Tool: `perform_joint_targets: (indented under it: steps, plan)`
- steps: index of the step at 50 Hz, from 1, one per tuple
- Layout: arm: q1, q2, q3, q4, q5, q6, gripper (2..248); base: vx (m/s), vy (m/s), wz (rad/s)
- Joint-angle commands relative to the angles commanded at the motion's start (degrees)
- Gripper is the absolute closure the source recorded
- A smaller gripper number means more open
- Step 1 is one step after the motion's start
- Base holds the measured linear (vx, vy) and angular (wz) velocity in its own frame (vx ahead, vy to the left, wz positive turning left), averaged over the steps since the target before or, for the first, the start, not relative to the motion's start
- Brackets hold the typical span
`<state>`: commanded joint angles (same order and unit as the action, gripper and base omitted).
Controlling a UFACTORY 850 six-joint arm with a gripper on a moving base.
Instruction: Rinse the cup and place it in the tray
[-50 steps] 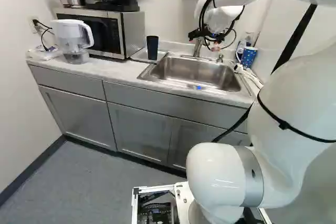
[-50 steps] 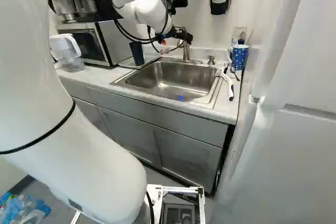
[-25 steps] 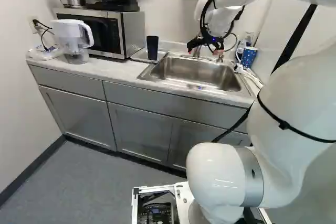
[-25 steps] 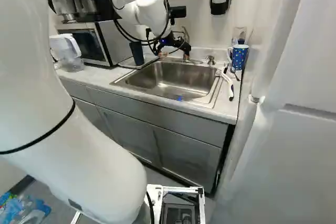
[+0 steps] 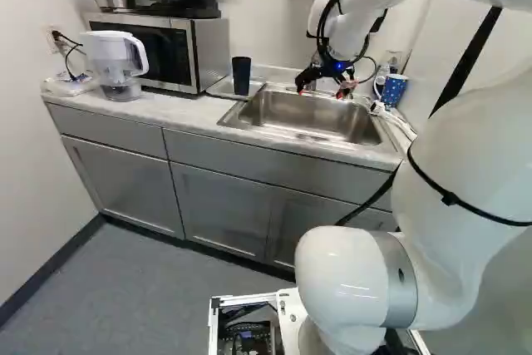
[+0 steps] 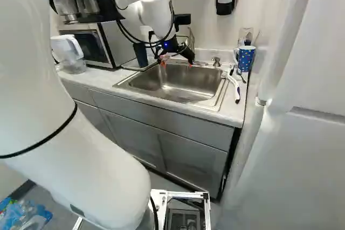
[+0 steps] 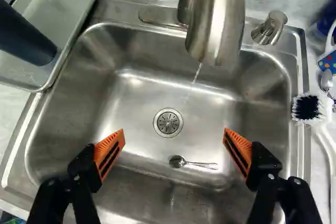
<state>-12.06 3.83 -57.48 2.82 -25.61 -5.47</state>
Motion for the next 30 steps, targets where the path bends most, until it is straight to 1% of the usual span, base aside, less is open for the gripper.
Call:
perform_joint_targets:
  steps: [8, 30]
  plan:
    - [0.0, 0.0, 0.0, 0.85, 3.99, 0.0, 3, 0.0, 0.0, 0.0]
    - [0.0, 0.0, 0.0, 2.72, 17.06, 0.0, 3, 0.0, 0.0, 0.0]
